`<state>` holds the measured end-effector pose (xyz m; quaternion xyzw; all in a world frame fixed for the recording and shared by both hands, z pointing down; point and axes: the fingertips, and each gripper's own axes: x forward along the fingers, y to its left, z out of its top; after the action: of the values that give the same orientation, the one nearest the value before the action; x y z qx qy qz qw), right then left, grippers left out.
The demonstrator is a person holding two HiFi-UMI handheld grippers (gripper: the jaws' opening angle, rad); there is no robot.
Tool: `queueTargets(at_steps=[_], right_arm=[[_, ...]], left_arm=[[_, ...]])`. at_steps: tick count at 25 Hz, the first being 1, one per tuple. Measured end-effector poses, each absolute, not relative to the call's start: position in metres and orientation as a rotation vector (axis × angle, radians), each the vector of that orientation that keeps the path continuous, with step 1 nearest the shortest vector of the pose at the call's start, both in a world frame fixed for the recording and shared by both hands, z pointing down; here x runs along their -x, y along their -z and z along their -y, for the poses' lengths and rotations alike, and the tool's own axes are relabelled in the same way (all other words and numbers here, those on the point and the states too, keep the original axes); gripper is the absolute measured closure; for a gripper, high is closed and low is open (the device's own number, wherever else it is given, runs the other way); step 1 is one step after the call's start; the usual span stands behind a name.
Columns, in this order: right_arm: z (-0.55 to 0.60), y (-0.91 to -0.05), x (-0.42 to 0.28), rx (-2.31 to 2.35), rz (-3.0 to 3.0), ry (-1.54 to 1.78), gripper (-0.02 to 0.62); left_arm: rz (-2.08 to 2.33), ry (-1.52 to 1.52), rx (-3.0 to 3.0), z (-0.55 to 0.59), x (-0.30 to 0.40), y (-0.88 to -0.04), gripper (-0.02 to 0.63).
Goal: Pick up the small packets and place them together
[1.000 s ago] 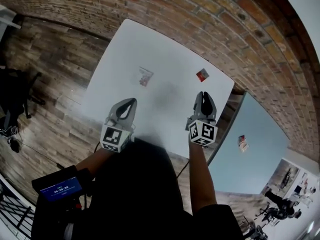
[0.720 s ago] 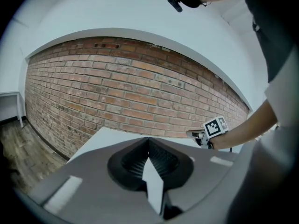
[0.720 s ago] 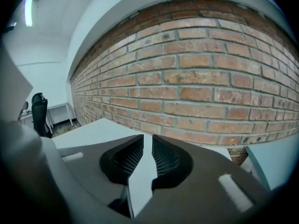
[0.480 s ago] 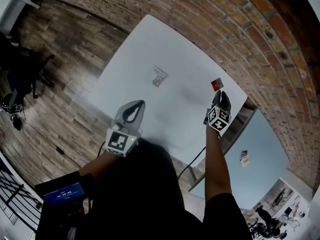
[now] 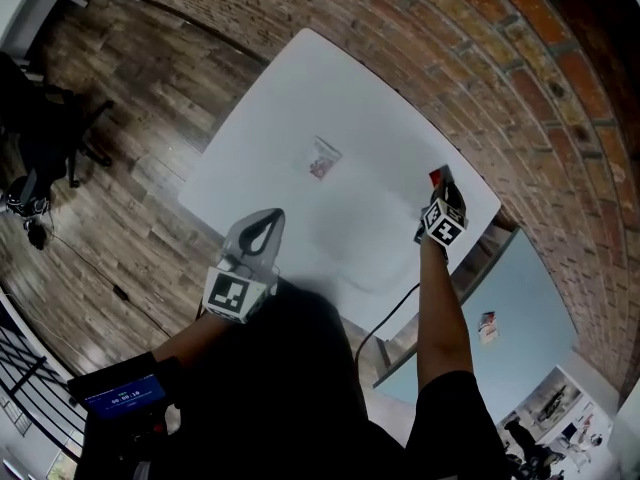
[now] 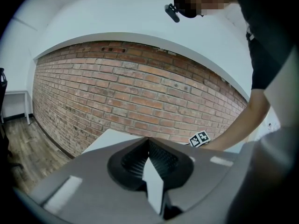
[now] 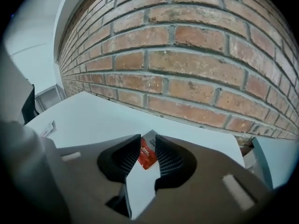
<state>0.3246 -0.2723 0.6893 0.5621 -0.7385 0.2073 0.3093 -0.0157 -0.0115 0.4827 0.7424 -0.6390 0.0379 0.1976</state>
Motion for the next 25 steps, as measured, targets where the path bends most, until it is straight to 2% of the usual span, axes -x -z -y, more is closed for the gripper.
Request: queueTargets(at_steps=[3, 16, 25], right_arm=[[0.274, -0.7, -0.327, -1.494, 1.904, -0.645, 0.476], [0.286, -0.716, -0.323, -1.432, 1.865, -0.658, 0.486], [0.253, -0.718, -0.312, -1.335, 1.923, -0.649, 0.488]], left_arm=[[1.796, -0.104, -2.055, 0.012, 0.021, -0.484, 0.606], [1.738, -0.111, -2.059, 0.013, 0.018, -0.489, 0.606], [1.718, -0.109, -2.059, 0.009, 0.017, -0.492, 0.606]])
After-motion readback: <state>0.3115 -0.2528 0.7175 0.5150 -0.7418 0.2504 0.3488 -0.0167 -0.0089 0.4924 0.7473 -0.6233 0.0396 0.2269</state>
